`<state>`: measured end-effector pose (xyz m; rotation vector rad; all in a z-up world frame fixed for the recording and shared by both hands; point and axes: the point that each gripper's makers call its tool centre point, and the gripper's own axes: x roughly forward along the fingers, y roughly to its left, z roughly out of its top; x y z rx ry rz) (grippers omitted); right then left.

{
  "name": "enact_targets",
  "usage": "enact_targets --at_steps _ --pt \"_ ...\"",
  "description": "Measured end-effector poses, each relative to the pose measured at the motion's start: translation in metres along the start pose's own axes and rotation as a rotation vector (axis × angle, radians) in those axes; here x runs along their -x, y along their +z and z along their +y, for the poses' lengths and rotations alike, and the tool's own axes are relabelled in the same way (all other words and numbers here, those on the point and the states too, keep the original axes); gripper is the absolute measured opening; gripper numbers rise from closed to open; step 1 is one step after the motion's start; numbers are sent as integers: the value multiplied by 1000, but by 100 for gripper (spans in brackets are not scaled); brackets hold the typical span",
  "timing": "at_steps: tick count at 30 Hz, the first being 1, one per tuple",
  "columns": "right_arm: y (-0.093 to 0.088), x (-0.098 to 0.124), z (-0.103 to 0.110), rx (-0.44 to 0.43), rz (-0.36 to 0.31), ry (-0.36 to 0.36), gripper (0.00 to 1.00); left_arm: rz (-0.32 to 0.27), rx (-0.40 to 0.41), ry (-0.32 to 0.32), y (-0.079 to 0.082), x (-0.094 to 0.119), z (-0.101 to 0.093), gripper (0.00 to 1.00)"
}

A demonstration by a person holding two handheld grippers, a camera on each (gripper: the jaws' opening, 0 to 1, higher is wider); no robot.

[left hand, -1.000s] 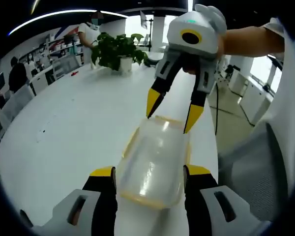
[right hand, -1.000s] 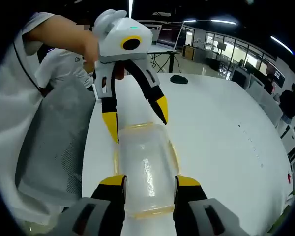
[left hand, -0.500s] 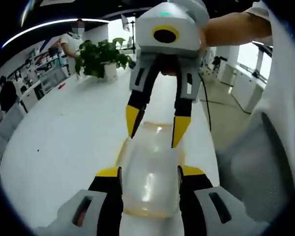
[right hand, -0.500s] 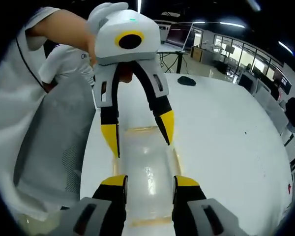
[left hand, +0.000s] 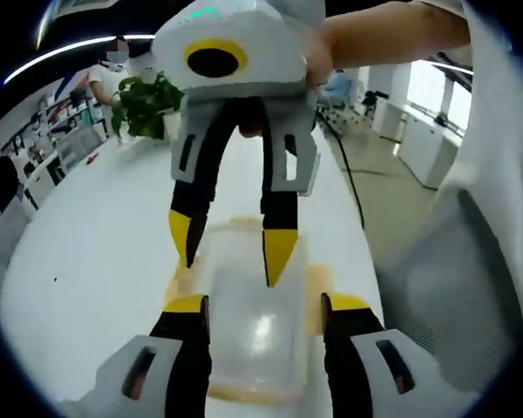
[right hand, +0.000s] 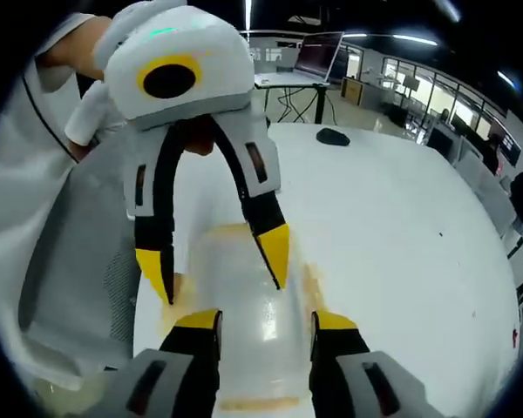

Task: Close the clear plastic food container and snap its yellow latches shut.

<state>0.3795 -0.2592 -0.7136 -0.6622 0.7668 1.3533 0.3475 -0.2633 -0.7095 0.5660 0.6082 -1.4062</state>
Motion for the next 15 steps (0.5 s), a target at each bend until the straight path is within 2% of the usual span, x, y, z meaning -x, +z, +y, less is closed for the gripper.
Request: enact_targets --at_steps 2,4,7,10,12,15 --pt "-1 -1 -1 -3 9 4 43 13 -35 34 -2 0 2 52" --pt "-1 -2 -2 21 23 5 46 13 -63 40 -1 -1 -1 54" --pt "-4 -5 -2 15 56 40 52 25 -128 84 0 -3 -1 56" --pt "-7 -7 -7 49 87 38 52 22 -154 103 3 -5 -5 58" --pt "-7 -9 -9 45 94 43 52 51 -223 150 2 -5 1 59" --pt "-11 -13 -10 64 129 46 51 88 -264 170 -5 -10 2 60"
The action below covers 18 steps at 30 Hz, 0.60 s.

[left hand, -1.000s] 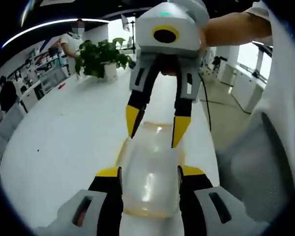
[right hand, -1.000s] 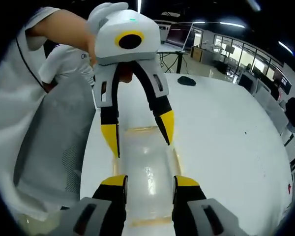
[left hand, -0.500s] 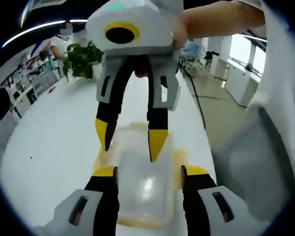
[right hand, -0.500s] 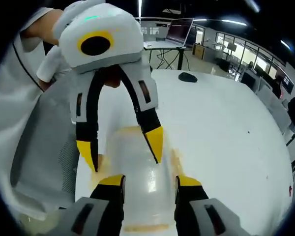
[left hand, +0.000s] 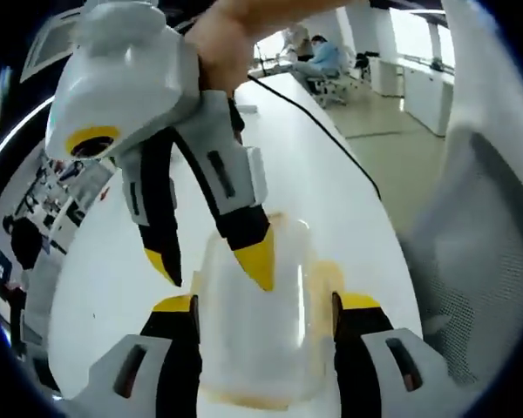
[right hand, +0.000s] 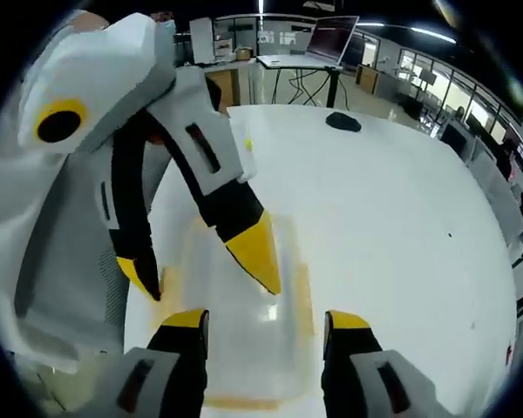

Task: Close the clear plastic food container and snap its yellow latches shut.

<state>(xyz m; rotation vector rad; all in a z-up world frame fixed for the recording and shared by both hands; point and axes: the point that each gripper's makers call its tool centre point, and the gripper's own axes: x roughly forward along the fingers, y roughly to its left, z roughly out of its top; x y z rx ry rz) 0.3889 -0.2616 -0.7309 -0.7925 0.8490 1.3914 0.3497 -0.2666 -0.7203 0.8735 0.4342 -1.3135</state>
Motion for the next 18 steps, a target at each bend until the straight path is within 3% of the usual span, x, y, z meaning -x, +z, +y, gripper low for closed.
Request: enact_targets --at_steps 1,3,6,11,14,15,18 --pt "3 1 3 -14 -14 22 49 21 -9 -3 -4 -2 -2 59" --pt "1 0 2 -54 1 23 49 3 34 -17 -3 -5 -5 59" --pt "0 0 0 -64 10 28 51 39 -9 2 -9 -8 -5 57" --pt "3 0 2 4 18 44 50 11 -24 -58 -3 -6 -13 46" --pt "3 -1 4 10 22 57 49 29 26 -92 -8 -6 -13 46" --pt "3 0 4 14 26 55 50 -2 20 -96 -3 -6 -11 45" --pt "3 -1 3 22 43 70 49 -5 61 -127 -1 -4 -10 43"
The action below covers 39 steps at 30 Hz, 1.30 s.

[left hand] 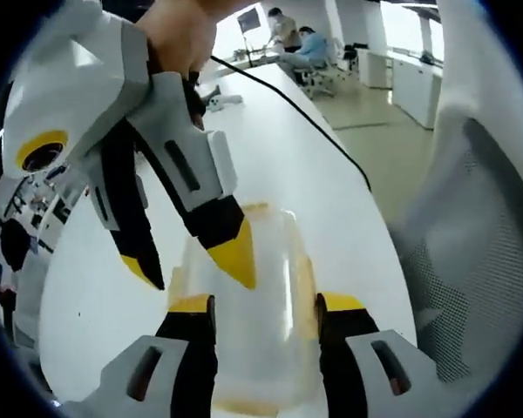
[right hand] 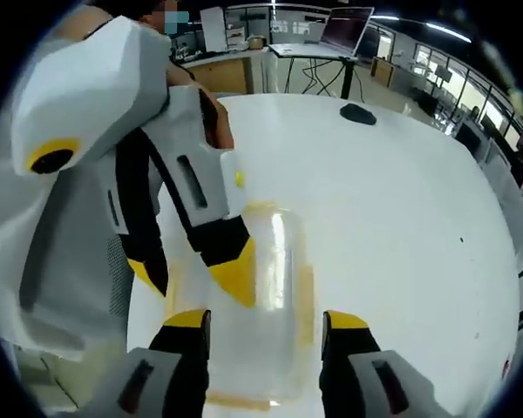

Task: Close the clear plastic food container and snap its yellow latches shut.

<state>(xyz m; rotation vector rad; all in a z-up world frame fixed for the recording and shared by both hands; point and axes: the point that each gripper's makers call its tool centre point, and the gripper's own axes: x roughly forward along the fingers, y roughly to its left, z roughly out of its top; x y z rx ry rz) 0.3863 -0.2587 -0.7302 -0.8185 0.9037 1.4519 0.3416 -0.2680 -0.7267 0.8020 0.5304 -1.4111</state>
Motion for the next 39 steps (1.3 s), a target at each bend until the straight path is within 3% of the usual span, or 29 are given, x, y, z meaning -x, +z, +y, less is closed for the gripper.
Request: enact_targets --at_steps 3,7,30,34,35,36,39 --pt "1 -1 1 1 10 16 48 4 -7 -11 0 -1 -2 41" --pt "0 -3 2 -10 32 38 46 65 -101 1 -4 -3 -4 42" --pt "-4 -13 1 -22 164 226 46 81 -89 6 -5 -3 -2 41" --pt "-5 -15 1 -46 174 275 46 77 -91 4 -6 -3 -2 40" --pt "-5 -18 2 -96 155 269 44 75 -97 4 -7 -4 -1 40" --pt "-11 -16 2 -49 182 307 44 76 -96 4 -8 -4 -1 40" --pt "-9 -19 3 -55 177 303 44 67 -89 3 -9 -5 -1 40"
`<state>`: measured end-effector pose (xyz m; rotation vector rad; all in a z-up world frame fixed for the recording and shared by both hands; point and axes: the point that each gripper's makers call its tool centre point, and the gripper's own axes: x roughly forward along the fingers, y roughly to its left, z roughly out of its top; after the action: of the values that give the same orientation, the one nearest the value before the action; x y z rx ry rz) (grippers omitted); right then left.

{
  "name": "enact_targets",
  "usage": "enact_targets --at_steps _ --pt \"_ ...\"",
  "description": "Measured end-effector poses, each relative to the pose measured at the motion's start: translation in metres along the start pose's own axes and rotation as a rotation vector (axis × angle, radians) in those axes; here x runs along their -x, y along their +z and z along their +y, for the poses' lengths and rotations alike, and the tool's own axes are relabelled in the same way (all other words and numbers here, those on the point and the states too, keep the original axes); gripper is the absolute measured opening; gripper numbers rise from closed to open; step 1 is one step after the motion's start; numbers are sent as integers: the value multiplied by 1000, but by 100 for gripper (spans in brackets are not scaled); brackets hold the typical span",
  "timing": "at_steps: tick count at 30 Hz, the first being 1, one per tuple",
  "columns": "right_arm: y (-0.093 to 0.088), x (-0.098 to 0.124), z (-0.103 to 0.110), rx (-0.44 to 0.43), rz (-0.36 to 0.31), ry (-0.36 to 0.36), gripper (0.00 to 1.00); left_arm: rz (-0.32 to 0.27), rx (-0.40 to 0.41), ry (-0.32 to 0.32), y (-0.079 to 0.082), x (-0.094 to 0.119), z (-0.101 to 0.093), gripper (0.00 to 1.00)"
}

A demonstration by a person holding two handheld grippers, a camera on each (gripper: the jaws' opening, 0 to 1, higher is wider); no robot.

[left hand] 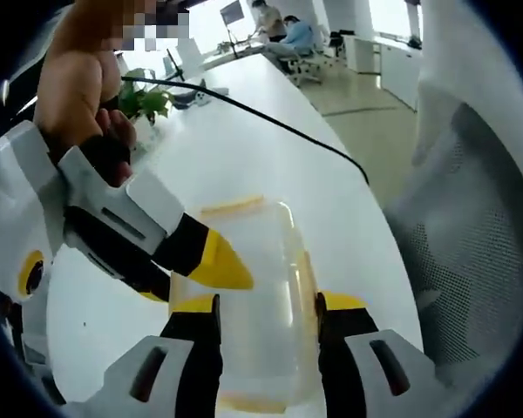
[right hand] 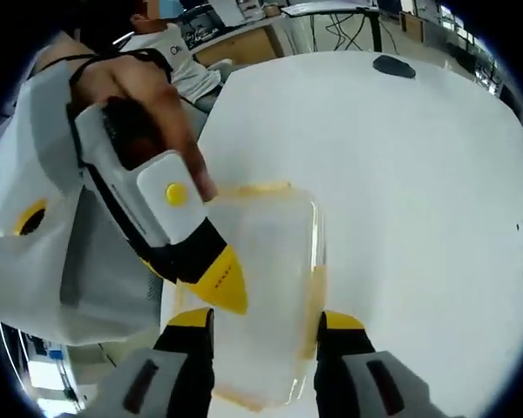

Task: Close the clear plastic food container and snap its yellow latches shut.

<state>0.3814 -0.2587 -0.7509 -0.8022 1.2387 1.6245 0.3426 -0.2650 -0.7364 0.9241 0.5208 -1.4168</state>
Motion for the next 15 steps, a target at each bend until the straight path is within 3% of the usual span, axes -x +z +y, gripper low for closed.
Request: enact_targets --at_steps 6,15 --pt "-1 1 3 9 -14 -15 45 6 1 2 2 0 -2 40" --pt "3 3 5 30 -3 -65 45 48 -26 58 2 -2 -5 39"
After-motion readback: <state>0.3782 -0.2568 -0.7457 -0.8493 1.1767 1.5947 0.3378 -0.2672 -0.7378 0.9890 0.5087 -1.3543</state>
